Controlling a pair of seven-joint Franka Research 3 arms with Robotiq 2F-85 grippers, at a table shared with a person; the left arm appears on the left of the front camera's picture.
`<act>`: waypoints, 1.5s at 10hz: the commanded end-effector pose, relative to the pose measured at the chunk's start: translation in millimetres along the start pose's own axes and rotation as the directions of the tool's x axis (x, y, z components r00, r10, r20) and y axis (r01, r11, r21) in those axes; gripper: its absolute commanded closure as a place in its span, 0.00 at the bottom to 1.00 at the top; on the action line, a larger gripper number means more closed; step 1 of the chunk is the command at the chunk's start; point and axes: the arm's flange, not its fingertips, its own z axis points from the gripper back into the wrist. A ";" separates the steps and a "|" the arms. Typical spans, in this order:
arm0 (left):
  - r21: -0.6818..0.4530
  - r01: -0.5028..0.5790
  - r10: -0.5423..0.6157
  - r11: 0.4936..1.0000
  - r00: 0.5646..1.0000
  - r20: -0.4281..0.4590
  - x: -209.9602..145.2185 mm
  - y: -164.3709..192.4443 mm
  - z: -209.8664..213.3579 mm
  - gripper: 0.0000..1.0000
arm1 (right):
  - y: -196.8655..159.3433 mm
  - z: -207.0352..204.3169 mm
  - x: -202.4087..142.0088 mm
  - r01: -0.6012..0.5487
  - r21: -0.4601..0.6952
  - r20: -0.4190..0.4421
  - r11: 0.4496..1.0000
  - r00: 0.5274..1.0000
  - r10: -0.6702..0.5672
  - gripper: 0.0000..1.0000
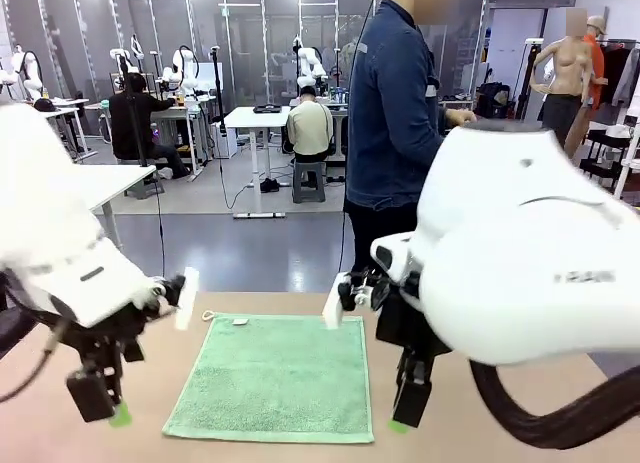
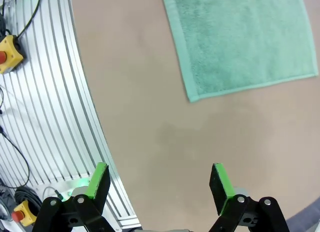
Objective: Fold the towels and place them in the basket.
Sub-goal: When a person lays out a Towel with hook on the table, fold it in half twice.
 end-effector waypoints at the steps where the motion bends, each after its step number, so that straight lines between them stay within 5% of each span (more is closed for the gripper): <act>1: -0.006 0.056 -0.056 0.998 0.998 0.035 7.3 13.1 -19.4 0.00 | 2.1 -21.9 15.6 -0.002 0.013 -0.002 1.000 1.000 0.002 0.00; 5: 0.016 0.136 -0.137 0.991 0.988 0.072 8.1 25.5 -66.4 0.00 | -8.6 -66.7 25.6 -0.026 -0.014 -0.062 1.000 0.998 0.026 0.00; 9: -0.025 0.135 -0.133 0.991 0.989 0.060 -5.7 53.8 -100.1 0.00 | -32.0 -90.0 24.9 -0.217 -0.024 0.000 0.976 0.976 0.217 0.00; 15: -0.035 0.116 -0.114 0.993 0.993 0.034 0.1 59.4 -93.9 0.00 | -24.2 -86.6 25.4 -0.184 -0.021 -0.017 0.983 0.983 0.184 0.00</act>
